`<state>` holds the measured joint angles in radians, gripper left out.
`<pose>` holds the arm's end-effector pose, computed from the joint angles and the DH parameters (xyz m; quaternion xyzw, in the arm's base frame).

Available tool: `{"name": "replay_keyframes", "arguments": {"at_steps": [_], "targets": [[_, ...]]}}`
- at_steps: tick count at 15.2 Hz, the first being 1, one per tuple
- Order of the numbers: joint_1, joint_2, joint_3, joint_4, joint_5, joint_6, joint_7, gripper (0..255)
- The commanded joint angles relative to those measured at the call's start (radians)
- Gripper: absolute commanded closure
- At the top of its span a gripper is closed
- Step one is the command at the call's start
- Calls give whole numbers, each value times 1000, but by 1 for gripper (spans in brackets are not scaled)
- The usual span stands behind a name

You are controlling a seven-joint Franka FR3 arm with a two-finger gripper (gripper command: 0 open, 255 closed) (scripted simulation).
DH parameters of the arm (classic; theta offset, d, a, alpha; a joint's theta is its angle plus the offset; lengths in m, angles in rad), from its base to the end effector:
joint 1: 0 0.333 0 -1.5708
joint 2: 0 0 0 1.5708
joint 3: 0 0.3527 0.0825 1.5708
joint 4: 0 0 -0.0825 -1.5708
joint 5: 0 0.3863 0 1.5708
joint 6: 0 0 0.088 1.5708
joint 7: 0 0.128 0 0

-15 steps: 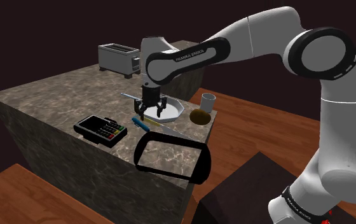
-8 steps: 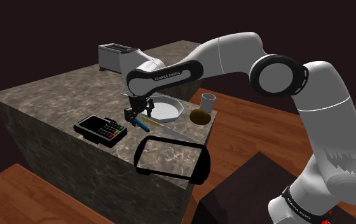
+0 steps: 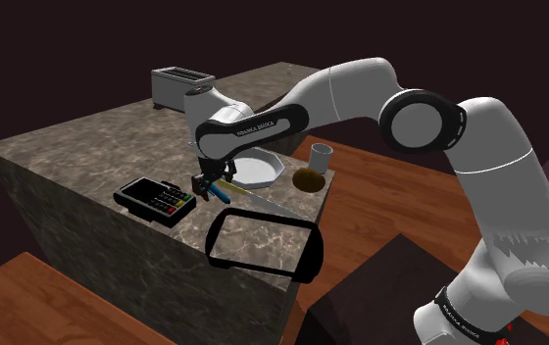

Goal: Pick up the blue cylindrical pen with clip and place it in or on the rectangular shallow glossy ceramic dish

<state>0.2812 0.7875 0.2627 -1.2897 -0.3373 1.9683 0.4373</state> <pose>0.6891 0.3274 0.2845 0.9933 0.0915 -0.0081 0.0707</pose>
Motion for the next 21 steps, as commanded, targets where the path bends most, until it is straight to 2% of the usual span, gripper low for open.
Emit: {"name": "replay_keyframes", "arguments": {"at_steps": [1,6,7,15,21], "targets": [[-4,2,-3,-6,-1,1,-1,0],[-4,2,-3,-6,-1,1,-1,0],[-7,-3,-3,-15,-1,5,-1,255],[-9,-5,-3,-22,-1,11,-1,255],[-5,-27,3,13,8,-46,-10,255]]}}
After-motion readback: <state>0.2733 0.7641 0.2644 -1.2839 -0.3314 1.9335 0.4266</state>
